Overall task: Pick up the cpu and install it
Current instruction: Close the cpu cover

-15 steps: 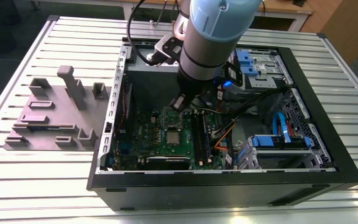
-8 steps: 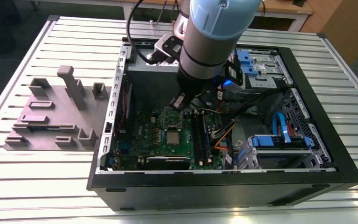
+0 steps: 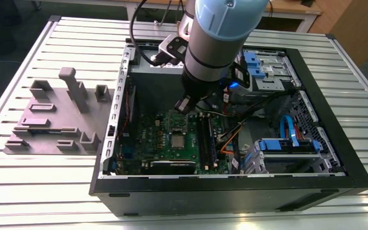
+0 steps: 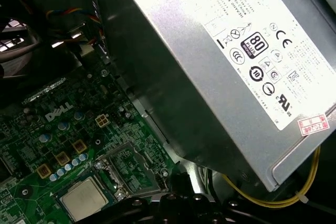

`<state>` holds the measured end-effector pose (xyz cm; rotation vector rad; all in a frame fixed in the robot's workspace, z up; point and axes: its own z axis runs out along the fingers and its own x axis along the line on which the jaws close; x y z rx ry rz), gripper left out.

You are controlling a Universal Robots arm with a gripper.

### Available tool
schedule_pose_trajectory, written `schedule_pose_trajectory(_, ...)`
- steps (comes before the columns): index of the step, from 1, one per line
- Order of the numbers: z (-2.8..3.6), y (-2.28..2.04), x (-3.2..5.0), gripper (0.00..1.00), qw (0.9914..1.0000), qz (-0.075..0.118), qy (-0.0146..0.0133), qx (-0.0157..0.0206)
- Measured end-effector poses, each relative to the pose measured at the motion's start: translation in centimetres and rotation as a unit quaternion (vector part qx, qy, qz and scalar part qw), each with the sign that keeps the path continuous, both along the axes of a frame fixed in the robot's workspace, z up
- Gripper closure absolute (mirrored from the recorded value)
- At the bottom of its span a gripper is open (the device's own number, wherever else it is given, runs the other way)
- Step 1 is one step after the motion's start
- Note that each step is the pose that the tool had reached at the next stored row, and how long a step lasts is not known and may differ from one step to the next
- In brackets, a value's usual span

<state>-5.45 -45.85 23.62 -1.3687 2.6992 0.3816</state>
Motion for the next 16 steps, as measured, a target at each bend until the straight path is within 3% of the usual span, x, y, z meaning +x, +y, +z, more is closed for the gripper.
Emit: schedule_pose_trajectory(16, 0.06, -0.48, -0.02, 0.89, 1.0, 0.0, 0.0, -0.0001)
